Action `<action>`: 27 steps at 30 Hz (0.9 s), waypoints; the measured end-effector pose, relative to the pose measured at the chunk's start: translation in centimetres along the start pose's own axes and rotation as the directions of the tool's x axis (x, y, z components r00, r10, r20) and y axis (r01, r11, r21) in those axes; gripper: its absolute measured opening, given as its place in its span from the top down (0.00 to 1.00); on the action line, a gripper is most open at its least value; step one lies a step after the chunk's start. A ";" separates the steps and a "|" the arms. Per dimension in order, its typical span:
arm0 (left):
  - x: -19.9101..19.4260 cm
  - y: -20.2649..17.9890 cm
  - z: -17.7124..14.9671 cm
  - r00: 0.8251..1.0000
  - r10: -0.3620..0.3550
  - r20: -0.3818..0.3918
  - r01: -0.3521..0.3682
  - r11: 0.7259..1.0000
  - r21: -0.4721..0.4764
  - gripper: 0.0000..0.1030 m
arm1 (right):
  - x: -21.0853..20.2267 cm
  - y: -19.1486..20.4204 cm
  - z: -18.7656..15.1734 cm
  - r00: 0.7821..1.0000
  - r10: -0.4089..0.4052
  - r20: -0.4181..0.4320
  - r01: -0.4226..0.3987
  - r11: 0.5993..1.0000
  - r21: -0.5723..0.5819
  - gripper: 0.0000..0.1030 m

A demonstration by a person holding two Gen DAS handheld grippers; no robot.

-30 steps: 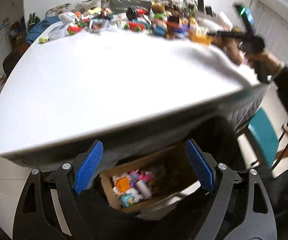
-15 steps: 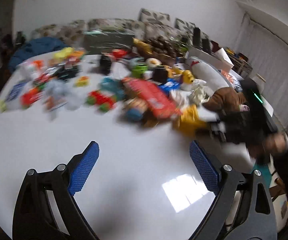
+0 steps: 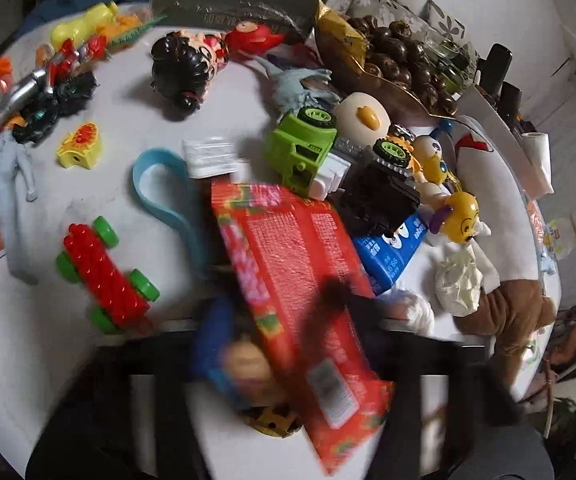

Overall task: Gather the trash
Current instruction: 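Grasp the yellow plastic toy with the right tool while the left tool grasps the red wrapper, then drop the yellow toy and red wrapper into the box by opening both tools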

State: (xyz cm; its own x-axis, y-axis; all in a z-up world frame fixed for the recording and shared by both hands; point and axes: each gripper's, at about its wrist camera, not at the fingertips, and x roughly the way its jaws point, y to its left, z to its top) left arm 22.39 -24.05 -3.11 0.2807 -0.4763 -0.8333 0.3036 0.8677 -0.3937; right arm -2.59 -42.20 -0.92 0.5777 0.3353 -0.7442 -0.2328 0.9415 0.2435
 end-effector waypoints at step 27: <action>-26.6 4.6 -29.2 0.966 -0.074 0.249 -0.016 0.941 0.339 0.98 | -2.2 17.2 -4.0 0.919 0.387 -0.071 -0.391 0.919 -0.050 0.71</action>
State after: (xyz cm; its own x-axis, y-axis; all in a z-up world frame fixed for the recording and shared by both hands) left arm -10.29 -3.22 5.85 0.4753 -0.5593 -0.6792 0.5900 0.7752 -0.2255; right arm -11.00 -26.88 2.45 0.3854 0.6707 -0.6337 -0.4790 0.7324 0.4838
